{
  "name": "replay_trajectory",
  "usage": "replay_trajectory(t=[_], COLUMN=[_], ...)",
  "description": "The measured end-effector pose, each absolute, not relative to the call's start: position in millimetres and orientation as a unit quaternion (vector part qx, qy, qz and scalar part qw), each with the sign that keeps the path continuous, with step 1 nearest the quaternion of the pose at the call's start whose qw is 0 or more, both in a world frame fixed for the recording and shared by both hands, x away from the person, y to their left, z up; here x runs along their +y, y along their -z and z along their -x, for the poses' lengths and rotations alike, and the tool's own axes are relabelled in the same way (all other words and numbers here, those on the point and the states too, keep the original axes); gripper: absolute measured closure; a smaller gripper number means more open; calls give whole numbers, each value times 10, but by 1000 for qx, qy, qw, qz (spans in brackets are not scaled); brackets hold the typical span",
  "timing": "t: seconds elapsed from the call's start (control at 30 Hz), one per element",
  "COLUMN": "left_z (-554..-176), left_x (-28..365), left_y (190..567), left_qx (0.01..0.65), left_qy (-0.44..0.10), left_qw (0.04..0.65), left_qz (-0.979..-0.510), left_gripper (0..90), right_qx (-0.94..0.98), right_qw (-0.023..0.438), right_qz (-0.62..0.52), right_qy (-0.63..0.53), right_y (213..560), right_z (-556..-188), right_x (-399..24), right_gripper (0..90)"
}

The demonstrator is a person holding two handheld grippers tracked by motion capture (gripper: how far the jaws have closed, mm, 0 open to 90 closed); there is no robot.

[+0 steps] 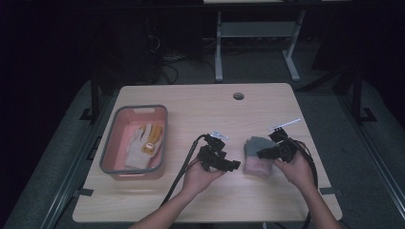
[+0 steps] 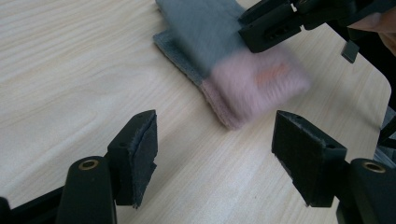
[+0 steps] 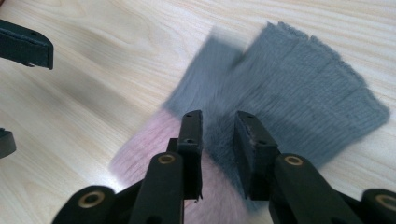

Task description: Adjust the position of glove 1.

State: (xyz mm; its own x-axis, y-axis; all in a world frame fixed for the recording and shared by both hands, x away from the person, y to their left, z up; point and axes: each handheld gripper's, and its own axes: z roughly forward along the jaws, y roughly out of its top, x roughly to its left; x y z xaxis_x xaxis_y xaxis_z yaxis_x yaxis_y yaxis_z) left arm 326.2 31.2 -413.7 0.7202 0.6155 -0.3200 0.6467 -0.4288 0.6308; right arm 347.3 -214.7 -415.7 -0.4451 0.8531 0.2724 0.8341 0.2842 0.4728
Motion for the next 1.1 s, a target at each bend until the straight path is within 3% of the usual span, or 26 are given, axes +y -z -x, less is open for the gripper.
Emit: replay_trajectory(t=[0.33,0.57,1.1], left_z=[-3313,-3398,-3566], left_x=[244,123,-125], left_y=[4208,4302,4579], left_qx=[381,396,434], left_qy=[39,70,123], left_qw=[383,390,380], left_qz=[-840,-829,-808], left_gripper=[317,325,377], right_qx=[779,751,704], right_qw=[18,-7,-36], right_qz=[-545,-573,-608], right_qy=[-310,-327,-364], right_y=[4161,4286,4501], right_z=[-3384,-3322,-3275], right_x=[-2333,-2494,-2600], right_gripper=[555,471,430])
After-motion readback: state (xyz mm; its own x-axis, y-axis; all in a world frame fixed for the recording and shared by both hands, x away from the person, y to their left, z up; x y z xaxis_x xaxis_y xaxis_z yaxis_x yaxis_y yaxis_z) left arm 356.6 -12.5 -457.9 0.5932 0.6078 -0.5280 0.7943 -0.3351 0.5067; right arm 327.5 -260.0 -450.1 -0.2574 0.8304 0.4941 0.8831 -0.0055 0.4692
